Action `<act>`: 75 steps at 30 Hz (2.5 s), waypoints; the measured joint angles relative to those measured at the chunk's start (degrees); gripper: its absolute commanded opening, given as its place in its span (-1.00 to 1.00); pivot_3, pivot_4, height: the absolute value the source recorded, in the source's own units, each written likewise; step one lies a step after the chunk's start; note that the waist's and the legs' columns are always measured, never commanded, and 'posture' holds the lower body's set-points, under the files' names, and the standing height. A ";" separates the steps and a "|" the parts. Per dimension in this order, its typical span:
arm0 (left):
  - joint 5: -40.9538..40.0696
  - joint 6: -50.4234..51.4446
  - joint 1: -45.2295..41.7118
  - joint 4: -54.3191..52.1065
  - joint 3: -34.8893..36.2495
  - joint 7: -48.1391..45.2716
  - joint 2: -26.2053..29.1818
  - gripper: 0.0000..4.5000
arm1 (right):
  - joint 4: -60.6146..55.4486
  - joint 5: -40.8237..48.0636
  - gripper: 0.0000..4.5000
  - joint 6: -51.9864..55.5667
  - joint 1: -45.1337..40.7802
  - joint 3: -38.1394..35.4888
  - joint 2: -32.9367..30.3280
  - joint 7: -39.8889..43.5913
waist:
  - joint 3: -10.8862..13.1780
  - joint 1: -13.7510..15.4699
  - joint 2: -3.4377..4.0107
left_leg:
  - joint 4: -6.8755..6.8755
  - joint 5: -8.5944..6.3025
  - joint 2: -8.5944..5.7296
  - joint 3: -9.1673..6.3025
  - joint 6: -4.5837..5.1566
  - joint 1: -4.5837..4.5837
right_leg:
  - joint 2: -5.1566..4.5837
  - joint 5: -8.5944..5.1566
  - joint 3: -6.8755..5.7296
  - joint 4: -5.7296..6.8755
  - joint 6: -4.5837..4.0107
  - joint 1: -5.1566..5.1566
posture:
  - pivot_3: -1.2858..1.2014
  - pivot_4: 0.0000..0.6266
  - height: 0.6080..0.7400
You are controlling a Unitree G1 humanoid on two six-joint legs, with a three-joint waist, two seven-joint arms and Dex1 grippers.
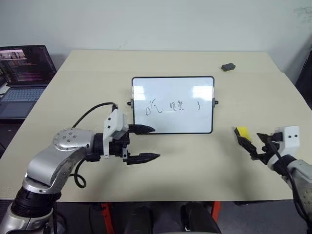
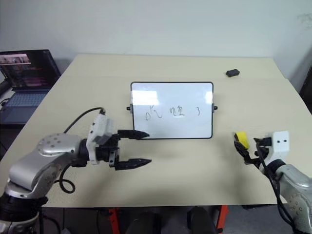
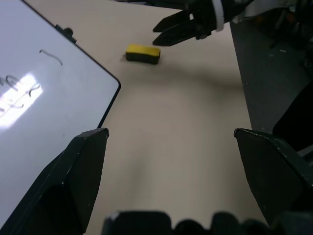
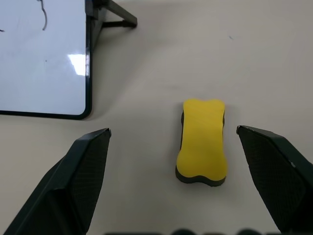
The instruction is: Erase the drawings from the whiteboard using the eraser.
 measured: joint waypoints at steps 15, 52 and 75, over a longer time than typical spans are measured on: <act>6.61 -3.60 -2.37 2.82 -4.65 -1.31 -2.66 1.00 | 8.19 -10.16 0.99 1.03 -8.25 4.99 3.11 -4.94 | 0.00 0.17 -0.01 | 0.00 -0.01 -0.03 -0.10 0.01 -0.20 | -0.05 0.04 -0.10 -0.05 -0.07 -0.11 | 0.03 -0.52 1.00; 8.59 -4.98 0.18 2.61 -4.86 -2.05 -3.36 1.00 | 18.35 -15.98 -0.47 -2.16 -11.96 4.99 5.50 1.04 | 0.00 0.09 -0.01 | 0.04 0.00 -0.02 -0.06 0.01 -0.10 | -0.04 0.05 -0.07 0.07 -0.09 -0.08 | 0.03 -0.52 1.00; 14.64 5.52 2.80 -0.56 -4.19 23.86 -12.80 1.00 | 11.64 -26.67 -0.48 -28.37 -24.63 15.03 14.65 1.19 | 0.00 0.00 0.01 | 0.18 0.01 -0.05 -0.04 -0.02 0.06 | -0.06 0.05 -0.03 0.48 -0.08 -0.08 | 0.03 -0.52 1.00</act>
